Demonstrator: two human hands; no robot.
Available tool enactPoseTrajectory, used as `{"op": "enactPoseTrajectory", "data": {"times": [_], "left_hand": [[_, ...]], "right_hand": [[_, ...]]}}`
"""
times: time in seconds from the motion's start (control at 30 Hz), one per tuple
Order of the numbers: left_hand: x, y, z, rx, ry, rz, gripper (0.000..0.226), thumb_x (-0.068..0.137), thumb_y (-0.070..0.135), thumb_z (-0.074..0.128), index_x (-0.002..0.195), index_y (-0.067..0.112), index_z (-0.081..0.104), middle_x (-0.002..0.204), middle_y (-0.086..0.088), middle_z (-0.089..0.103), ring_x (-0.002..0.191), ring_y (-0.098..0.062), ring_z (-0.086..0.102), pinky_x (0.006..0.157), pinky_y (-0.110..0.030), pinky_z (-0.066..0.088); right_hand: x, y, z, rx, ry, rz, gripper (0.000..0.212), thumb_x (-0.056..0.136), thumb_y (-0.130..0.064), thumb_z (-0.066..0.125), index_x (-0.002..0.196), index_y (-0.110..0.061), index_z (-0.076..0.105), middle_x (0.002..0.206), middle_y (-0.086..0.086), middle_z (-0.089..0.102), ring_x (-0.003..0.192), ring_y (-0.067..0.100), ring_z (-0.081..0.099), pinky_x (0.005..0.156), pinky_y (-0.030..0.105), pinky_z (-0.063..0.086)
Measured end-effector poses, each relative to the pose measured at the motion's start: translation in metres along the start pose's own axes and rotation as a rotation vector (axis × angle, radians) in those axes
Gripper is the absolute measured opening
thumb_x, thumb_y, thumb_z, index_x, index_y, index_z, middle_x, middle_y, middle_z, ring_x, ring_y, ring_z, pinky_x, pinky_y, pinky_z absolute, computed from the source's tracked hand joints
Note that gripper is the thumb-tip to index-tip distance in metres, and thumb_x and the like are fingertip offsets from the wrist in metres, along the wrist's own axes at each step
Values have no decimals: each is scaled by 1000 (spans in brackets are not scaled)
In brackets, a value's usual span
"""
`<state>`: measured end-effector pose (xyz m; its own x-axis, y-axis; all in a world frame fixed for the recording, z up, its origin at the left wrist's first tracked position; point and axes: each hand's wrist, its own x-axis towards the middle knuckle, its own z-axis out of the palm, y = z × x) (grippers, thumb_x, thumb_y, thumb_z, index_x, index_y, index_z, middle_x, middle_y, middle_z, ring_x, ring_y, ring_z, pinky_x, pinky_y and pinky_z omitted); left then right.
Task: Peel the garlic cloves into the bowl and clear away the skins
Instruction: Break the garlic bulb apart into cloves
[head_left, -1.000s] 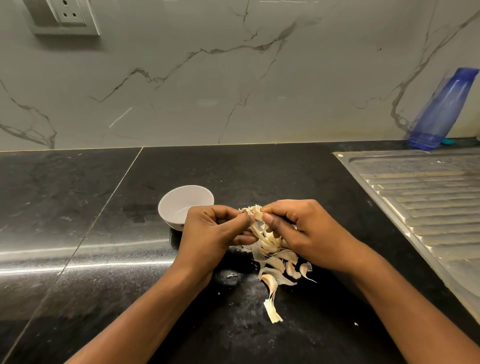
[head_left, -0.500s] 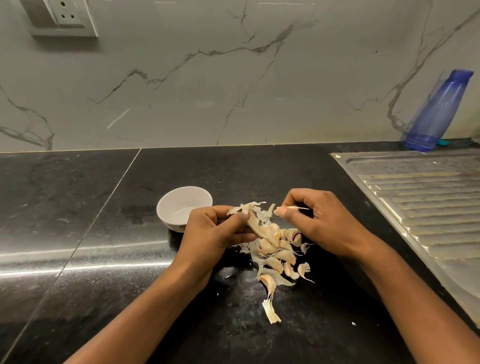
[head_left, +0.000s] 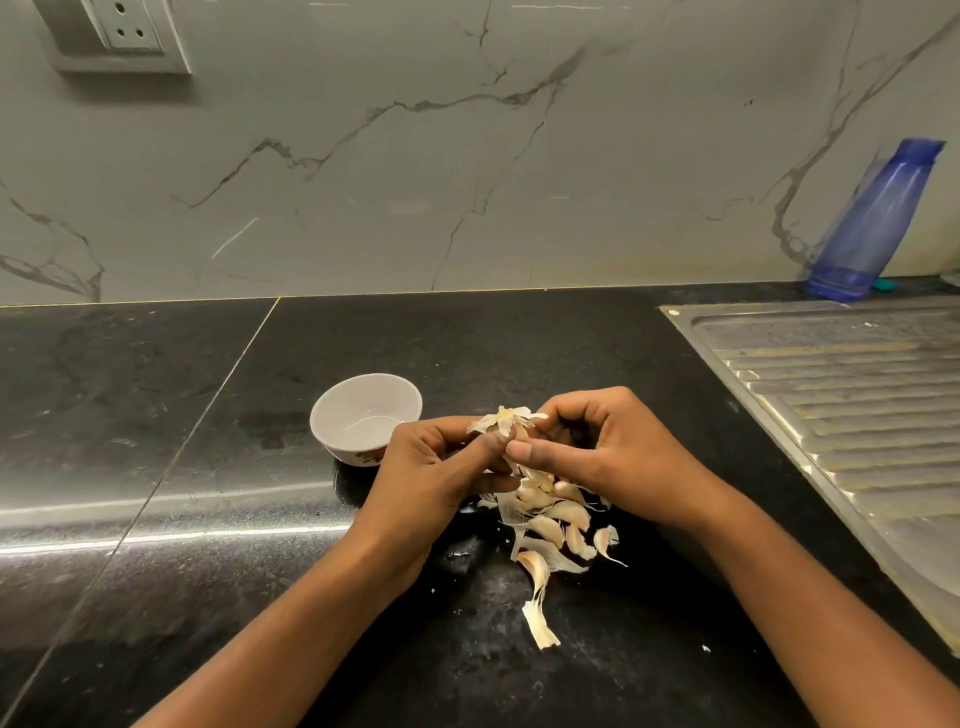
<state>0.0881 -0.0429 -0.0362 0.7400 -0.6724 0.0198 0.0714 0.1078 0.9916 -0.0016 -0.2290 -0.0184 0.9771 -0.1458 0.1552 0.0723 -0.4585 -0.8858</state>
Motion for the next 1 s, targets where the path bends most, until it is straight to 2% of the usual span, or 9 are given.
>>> {"op": "enactPoseTrajectory", "data": {"times": [0.07, 0.2, 0.4, 0.53, 0.63, 0.77, 0.9, 1.0], "left_hand": [[-1, 0, 0, -41, -6, 3, 21, 97, 15, 66, 108, 3, 80, 101, -15, 80, 91, -23, 78, 78, -29, 64], [-2, 0, 0, -61, -21, 31, 20, 96, 12, 68, 109, 2, 79, 103, -17, 80, 97, -31, 78, 83, -33, 64], [-5, 0, 2, 15, -34, 117, 19, 99, 10, 66, 109, 1, 79, 98, -16, 81, 92, -33, 79, 84, -39, 65], [-4, 0, 1, 77, -52, 126, 18, 100, 9, 65, 108, 6, 80, 94, -12, 82, 89, -28, 80, 80, -33, 64], [-1, -1, -3, 226, -65, 197, 16, 101, 6, 66, 105, 6, 82, 91, -9, 81, 84, -26, 79, 75, -32, 62], [0, -4, -7, 364, -58, 246, 18, 101, 3, 66, 102, 8, 83, 89, -5, 80, 83, -24, 78, 76, -38, 65], [0, -6, -7, 385, -34, 265, 17, 101, 8, 67, 104, 12, 83, 88, -4, 81, 81, -25, 78, 76, -46, 66], [1, -5, -8, 355, -24, 245, 16, 101, 13, 68, 106, 12, 83, 89, -4, 81, 82, -26, 78, 78, -46, 66]], "right_hand": [[1, 1, 1, 75, -9, 31, 22, 86, -39, 84, 93, -19, 81, 83, 13, 75, 68, 21, 62, 64, 28, 53], [2, 4, -2, 166, -13, 72, 24, 82, -36, 86, 92, -15, 81, 87, 16, 76, 73, 23, 66, 72, 36, 56], [1, 5, -3, 212, -41, 82, 21, 83, -26, 84, 91, -7, 81, 85, 13, 76, 71, 21, 67, 68, 30, 57], [1, 5, -8, 199, -80, 93, 24, 82, -27, 84, 91, -5, 81, 86, 16, 76, 70, 22, 65, 65, 25, 55], [1, 5, -11, 125, -116, 82, 19, 89, -24, 82, 96, -7, 84, 84, 15, 77, 68, 21, 64, 63, 26, 52], [-1, 5, -11, -13, -170, 35, 15, 97, -30, 76, 98, -18, 84, 73, 9, 69, 63, 24, 53, 58, 36, 43], [-2, 7, -11, -65, -205, 31, 16, 105, -31, 67, 105, -21, 79, 82, 12, 65, 67, 19, 52, 63, 41, 43], [-3, 6, -11, -111, -224, 20, 20, 108, -34, 61, 112, -21, 75, 89, 15, 67, 71, 34, 54, 64, 50, 46]]}}
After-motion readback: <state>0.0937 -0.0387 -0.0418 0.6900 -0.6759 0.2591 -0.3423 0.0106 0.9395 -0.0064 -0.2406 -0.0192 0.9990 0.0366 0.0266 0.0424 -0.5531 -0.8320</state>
